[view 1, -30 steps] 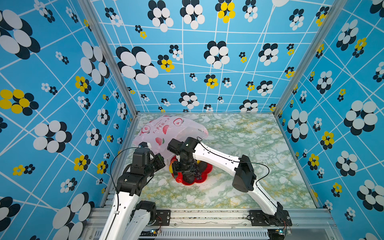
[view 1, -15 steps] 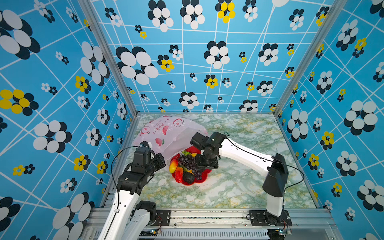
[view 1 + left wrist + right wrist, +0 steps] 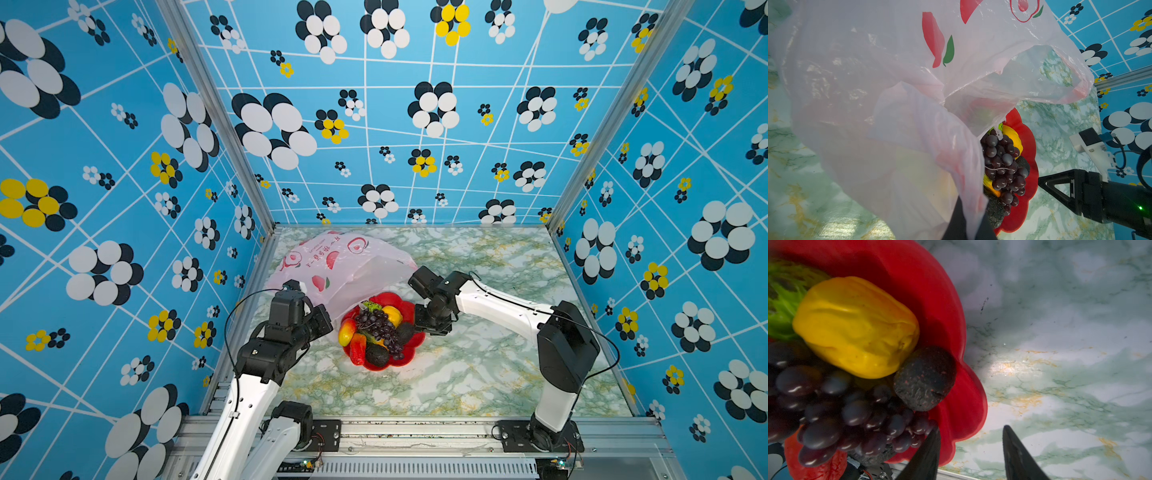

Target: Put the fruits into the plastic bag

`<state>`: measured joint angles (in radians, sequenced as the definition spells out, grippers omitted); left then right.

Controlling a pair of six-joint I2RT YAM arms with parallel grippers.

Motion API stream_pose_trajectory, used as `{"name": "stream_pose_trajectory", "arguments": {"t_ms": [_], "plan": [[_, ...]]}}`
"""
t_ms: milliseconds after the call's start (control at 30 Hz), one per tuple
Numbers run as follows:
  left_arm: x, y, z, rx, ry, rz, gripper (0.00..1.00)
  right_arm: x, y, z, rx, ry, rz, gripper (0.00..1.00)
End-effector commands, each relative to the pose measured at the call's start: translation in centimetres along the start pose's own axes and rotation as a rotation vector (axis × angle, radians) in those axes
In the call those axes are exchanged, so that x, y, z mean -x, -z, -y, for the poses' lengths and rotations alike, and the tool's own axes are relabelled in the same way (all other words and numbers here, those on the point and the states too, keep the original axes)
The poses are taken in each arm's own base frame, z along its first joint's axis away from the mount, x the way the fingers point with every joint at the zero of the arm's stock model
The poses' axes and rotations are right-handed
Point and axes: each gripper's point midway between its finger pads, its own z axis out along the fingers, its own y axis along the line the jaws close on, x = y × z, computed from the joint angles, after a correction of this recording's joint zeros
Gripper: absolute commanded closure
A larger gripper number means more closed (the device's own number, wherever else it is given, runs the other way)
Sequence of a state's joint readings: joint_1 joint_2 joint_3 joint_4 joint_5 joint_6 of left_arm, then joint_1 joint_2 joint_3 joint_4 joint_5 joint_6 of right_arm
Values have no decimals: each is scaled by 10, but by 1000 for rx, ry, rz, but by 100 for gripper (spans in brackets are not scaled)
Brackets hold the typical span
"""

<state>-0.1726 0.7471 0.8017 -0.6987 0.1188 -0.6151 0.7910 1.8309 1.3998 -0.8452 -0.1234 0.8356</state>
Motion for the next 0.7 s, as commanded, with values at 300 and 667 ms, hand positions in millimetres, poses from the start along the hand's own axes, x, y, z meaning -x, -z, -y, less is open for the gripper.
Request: {"name": "stream_pose_trajectory", "arguments": {"t_ms": [300, 667], "plan": [[8, 6, 2, 20, -22, -1, 94, 3, -33, 10, 7, 19, -28, 70], [11, 6, 3, 27, -31, -5, 94, 9, -40, 15, 12, 12, -28, 80]]}}
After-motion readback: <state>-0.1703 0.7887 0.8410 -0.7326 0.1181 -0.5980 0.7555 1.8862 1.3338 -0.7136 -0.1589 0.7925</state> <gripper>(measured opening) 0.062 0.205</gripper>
